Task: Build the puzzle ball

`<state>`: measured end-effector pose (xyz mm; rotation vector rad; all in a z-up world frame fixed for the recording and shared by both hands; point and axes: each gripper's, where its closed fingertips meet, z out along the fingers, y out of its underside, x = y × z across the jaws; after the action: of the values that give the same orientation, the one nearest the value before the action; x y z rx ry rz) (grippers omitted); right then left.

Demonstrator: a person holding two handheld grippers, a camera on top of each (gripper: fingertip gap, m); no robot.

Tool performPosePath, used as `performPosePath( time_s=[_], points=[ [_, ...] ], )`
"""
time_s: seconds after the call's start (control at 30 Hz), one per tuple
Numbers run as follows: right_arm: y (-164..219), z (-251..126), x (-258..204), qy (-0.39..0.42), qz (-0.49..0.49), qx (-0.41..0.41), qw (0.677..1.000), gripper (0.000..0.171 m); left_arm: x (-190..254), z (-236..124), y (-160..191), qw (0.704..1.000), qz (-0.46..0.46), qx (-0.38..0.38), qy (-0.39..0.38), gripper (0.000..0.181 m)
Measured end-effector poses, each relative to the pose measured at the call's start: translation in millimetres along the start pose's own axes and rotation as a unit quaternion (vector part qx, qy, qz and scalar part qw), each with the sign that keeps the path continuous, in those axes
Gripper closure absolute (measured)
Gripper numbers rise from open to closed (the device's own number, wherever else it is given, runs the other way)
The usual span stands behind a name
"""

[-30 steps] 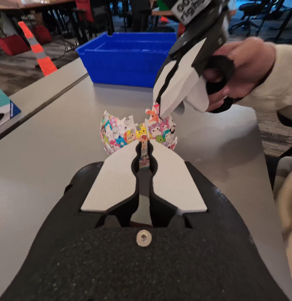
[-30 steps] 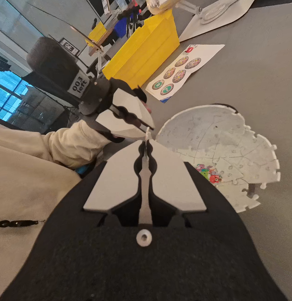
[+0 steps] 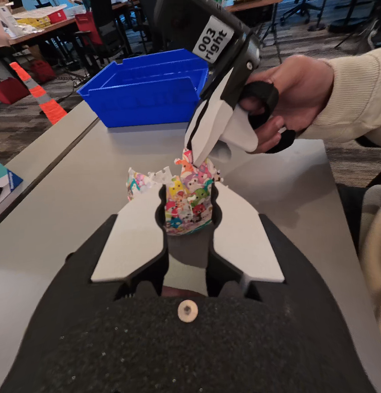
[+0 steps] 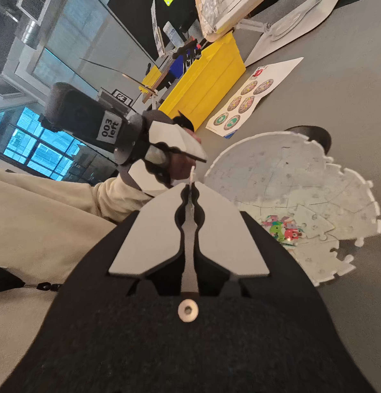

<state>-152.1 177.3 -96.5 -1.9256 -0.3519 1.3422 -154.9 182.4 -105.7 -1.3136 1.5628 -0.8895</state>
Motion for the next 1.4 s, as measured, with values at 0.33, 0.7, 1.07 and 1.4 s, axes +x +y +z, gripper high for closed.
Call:
performPosePath(
  time_s=[0.33,0.7,1.07,1.4],
  points=[
    [11,4,-12,-0.027,-0.064,-0.042,0.997,0.170,15,-1,0,0.999,0.005,-0.005,0.047,0.158],
    [6,-5,12,0.089,-0.067,-0.032,0.993,0.170,17,1,2,0.999,0.023,-0.020,0.035,0.172],
    [-80,-121,48,0.320,-0.167,0.089,0.928,0.170,17,3,1,1.000,0.022,-0.007,0.015,0.180],
    [-41,-310,243,0.598,-0.094,-0.237,0.760,0.146,13,-3,-10,0.999,0.028,0.018,-0.008,0.180]
  ],
)
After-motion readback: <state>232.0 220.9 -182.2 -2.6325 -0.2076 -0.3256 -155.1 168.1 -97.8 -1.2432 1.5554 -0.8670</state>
